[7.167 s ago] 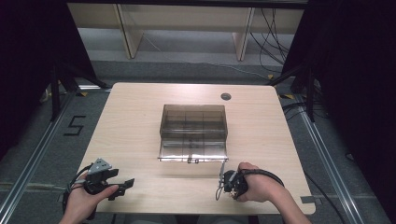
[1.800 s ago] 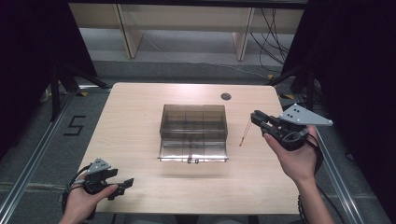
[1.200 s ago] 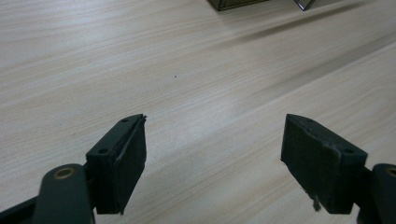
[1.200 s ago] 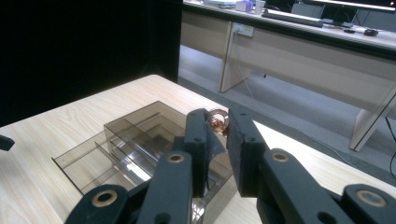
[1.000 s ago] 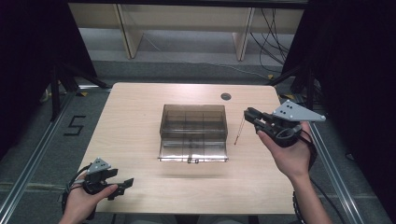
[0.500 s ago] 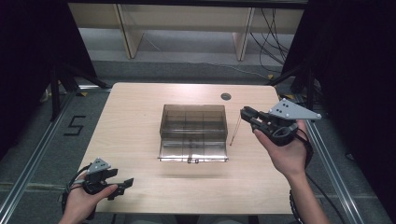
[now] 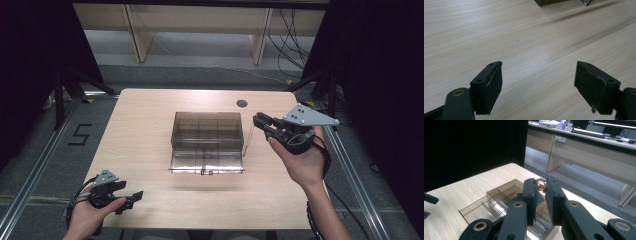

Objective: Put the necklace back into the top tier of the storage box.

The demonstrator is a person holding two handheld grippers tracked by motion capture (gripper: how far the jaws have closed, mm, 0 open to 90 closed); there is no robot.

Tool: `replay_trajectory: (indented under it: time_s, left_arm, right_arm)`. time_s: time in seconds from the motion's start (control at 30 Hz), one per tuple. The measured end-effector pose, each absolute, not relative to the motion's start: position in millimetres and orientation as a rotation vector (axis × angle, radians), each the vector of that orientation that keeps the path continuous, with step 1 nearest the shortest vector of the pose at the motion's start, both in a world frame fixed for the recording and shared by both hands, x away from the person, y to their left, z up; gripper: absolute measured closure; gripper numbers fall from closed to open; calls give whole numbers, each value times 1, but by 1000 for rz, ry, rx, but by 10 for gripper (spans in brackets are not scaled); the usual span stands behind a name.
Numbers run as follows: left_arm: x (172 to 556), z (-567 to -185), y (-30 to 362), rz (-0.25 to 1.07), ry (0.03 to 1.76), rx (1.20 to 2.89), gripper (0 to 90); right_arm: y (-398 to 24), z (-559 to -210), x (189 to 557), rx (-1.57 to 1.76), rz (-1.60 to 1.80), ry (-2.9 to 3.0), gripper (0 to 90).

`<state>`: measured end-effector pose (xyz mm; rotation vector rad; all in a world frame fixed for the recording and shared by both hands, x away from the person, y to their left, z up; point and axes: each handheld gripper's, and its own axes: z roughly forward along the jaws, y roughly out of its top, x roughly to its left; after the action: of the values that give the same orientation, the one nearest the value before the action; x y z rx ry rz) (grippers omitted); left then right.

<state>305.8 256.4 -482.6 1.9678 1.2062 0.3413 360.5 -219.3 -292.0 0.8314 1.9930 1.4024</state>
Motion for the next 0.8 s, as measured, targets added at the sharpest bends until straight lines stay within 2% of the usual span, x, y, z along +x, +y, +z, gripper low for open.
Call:
replay_trajectory:
  time_s: [0.8]
  left_arm:
    - [306,-482,256,339,1209,1968,224]
  right_arm:
    - [-202,-304,368,832,1403,2065,791]
